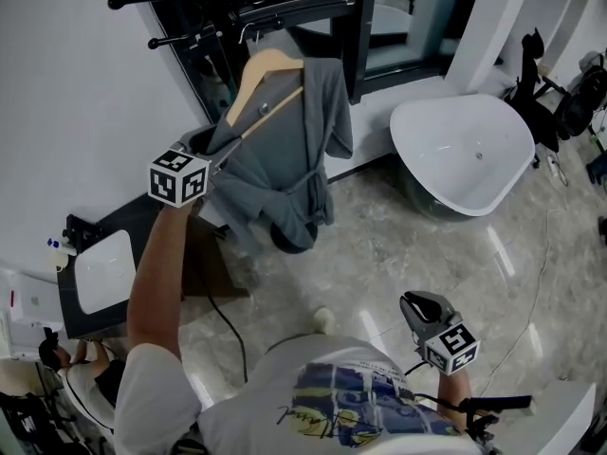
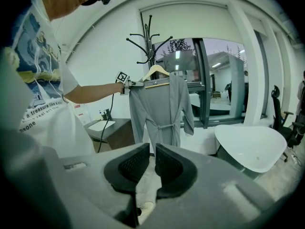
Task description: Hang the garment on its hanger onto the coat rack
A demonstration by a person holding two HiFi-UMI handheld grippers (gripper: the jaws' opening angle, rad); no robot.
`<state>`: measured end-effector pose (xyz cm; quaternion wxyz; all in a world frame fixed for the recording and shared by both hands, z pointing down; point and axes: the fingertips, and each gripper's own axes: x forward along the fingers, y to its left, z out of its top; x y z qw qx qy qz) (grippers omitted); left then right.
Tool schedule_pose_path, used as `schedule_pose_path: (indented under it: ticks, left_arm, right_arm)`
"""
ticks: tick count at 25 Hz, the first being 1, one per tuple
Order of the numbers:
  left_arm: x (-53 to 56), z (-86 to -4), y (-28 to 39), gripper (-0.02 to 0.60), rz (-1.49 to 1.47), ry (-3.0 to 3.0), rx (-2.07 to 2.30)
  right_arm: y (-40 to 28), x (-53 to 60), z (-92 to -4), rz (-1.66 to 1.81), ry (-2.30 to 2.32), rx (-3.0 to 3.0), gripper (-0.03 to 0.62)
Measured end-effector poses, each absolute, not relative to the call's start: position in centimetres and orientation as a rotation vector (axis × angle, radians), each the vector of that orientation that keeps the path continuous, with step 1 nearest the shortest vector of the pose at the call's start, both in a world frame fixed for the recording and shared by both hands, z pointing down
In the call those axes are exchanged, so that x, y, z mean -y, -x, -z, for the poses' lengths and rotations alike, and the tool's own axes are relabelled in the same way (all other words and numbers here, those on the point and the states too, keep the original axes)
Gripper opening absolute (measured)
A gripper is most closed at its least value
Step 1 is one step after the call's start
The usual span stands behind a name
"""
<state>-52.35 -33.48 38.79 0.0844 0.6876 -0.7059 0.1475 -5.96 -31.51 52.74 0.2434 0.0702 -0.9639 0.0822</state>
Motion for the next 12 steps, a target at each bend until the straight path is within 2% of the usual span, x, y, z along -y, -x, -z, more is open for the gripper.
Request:
schedule_pose_path:
  ticks: [3,5,12]
  left_arm:
    - [32.4,-37.8,52.7,0.275,-0.441,-1.984,2.223]
    - [31.2,-37.1,52.7,0.284,-0.423,-1.937,2.293]
    - [23.3,-35.3,50.6,0.227,-0.326,-1.72,2.587]
  right_arm:
    - [5.0,31.0,-52.5,-0.212,-0.179,2.634,0.041]
    - [4.3,30.4,-52.3,-0.203,-0.172,2.633,0.041]
    - [1.0,27.5,-52.2,-0.206,-0.133,2.66,0.041]
